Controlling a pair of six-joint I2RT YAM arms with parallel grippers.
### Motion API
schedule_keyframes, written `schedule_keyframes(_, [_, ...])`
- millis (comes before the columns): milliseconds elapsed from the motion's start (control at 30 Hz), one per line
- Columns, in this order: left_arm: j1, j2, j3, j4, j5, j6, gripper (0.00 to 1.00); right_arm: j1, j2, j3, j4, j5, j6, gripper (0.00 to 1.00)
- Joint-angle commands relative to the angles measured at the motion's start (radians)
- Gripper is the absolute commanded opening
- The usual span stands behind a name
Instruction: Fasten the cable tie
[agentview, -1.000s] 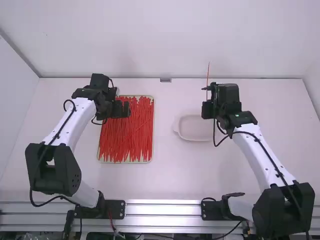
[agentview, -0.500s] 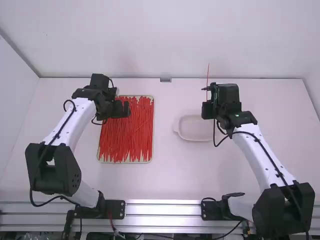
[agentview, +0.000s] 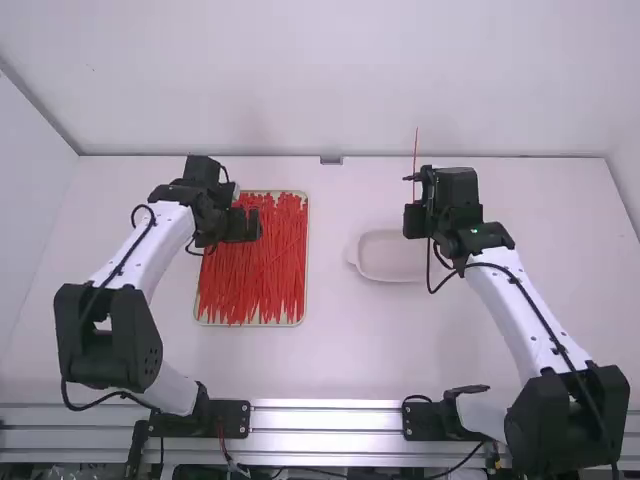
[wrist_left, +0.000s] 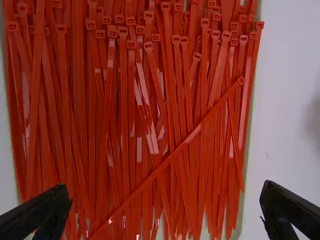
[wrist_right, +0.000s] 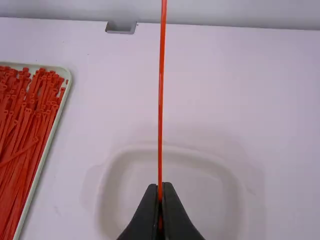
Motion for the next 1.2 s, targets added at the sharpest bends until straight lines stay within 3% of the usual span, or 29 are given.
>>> schedule_keyframes(0, [-0.003,-0.021,-0.003,-0.003,-0.003,0.001,0.99,0.000,-0.012,-0.006,-0.001,0.005,0.002,0.00])
schedule_keyframes(433, [-0.003,-0.021,-0.003,-0.005,-0.003,0.000,0.99,0.000,-0.010,-0.052,0.063,0.005,-0.005,0.00])
schedule_keyframes(1167, [-0.003,-0.021,-0.003,-0.005,-0.003,-0.003,0.99,0.001,-0.010,-0.306,0.438,0.005,-0.005,0.00])
